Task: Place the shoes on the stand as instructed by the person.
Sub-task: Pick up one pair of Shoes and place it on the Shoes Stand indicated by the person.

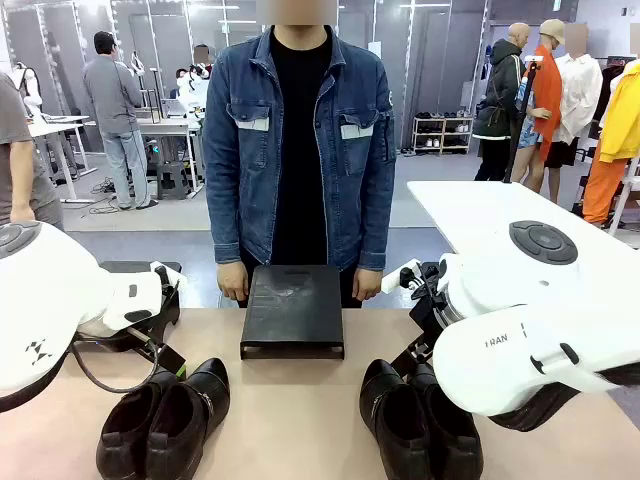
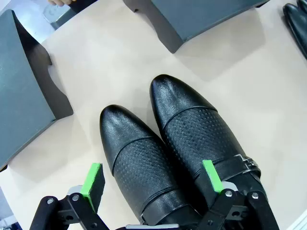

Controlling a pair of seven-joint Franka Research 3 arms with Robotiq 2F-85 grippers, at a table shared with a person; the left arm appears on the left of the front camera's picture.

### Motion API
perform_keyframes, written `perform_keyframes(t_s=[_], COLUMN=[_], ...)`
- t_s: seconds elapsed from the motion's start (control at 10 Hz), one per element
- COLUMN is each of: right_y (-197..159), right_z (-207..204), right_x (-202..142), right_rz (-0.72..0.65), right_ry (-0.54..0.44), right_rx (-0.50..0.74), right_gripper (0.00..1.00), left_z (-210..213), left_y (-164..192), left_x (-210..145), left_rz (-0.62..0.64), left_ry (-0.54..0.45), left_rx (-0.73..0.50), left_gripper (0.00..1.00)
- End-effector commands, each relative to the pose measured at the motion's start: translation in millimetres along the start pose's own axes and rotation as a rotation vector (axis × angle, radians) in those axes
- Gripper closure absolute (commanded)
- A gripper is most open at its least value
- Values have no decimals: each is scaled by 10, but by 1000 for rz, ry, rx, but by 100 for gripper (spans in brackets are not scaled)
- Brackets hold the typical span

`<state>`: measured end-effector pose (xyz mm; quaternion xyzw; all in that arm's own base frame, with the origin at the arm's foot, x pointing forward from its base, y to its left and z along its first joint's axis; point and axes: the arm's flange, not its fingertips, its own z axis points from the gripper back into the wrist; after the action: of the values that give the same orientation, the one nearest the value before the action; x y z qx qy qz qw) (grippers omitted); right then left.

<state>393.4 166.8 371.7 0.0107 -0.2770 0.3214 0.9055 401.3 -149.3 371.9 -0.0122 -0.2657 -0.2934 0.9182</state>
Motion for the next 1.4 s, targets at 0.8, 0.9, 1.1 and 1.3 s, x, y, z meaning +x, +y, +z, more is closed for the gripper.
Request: perform_keyframes(t_s=[0.8,0.9,1.1,1.3], right_y=[0,1,-207,-406], right_z=[0,0,425,810], right_x=[0,0,233,347], right_rz=[0,2,-4,-38], right_ry=[0,0,-13,-5], right_rx=[0,0,55,157], right_gripper=[0,0,0,0], left_z=[0,0,320,684], left_y=[-3,-4,152,360], left_x=[1,1,147,212], left_rz=[0,-1,26,34], left_ry=[0,0,44,103], left_rx=[0,0,-60,-173], left_gripper=[0,0,0,0])
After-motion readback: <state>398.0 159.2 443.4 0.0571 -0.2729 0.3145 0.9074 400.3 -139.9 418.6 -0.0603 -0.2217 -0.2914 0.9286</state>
